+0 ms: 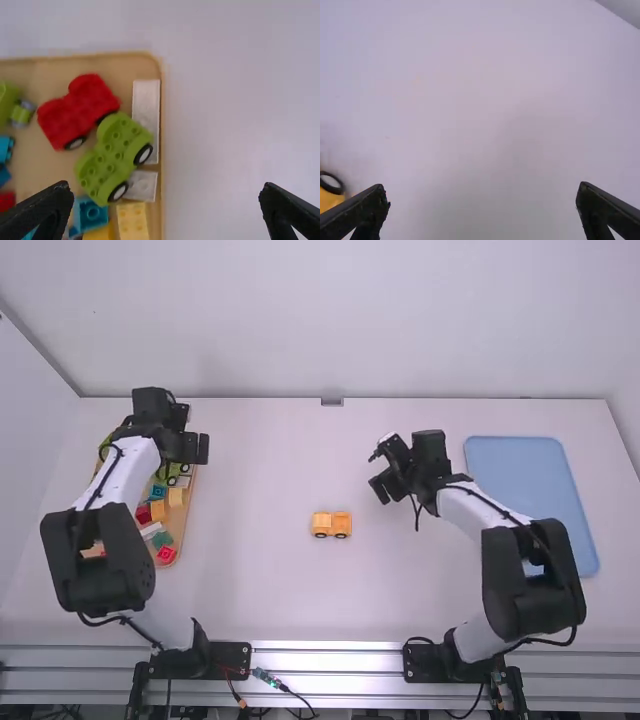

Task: Assemble lego blocks to make yellow taxi

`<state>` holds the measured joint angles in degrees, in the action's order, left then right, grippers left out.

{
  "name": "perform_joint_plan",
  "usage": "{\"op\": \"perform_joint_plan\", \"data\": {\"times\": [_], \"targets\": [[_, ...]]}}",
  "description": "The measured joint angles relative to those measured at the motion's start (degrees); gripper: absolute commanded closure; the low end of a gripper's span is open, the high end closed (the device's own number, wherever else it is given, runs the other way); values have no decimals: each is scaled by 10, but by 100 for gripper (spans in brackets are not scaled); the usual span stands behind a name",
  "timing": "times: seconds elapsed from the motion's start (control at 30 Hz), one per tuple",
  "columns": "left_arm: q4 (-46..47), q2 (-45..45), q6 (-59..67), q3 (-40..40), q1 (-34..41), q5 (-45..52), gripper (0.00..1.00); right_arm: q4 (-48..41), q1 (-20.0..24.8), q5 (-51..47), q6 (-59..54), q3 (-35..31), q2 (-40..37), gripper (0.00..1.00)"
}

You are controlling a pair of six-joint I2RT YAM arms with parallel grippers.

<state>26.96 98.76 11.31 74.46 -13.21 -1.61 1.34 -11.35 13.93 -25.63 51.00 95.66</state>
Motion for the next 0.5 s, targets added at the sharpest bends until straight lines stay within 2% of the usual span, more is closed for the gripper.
{"op": "perform_joint_plan", "data": {"times": [0.3,0.37,0.5], "targets": [[69,19,-50,-1,-66,39,0,32,60,0,37,0,0,1],[80,29,-56,-5,-75,44,5,30,72,17,44,0,0,1],[86,47,-51,-13,-79,47,1,29,86,60,49,0,0,1]]}}
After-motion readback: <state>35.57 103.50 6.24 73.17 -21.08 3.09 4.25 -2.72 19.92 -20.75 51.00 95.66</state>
